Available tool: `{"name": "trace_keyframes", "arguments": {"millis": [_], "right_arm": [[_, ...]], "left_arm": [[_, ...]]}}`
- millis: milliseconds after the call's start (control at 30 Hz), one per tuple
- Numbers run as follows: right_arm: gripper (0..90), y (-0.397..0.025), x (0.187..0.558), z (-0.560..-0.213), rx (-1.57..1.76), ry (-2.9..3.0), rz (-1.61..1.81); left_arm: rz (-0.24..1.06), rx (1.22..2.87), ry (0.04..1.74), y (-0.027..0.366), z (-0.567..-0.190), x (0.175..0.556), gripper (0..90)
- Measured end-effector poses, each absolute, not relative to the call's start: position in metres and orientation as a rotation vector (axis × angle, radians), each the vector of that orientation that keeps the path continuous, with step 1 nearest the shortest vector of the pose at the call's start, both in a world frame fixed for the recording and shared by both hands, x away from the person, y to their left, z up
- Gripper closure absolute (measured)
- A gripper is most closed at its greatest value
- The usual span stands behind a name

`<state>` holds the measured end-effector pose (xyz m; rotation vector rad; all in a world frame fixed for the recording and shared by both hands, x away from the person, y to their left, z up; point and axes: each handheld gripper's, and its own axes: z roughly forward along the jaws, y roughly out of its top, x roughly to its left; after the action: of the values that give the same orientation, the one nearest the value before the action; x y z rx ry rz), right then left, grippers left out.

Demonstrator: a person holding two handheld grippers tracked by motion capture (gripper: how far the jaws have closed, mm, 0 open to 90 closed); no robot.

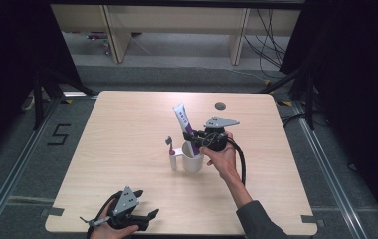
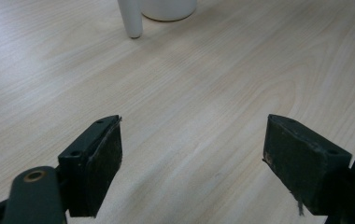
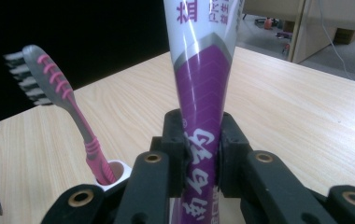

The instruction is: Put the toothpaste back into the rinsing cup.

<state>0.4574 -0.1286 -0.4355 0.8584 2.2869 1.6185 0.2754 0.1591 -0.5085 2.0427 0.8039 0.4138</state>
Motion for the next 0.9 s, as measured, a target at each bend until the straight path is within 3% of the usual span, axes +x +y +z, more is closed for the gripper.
{"name": "trace_keyframes", "arguments": {"millis": [900], "right_arm": [[76.6,-0.130,0.450,-0.452,0.814,2.345,1.548]], "left_arm": [[0.421,2.062,0.798,0.159,-0.509,0.276,19.3]]}}
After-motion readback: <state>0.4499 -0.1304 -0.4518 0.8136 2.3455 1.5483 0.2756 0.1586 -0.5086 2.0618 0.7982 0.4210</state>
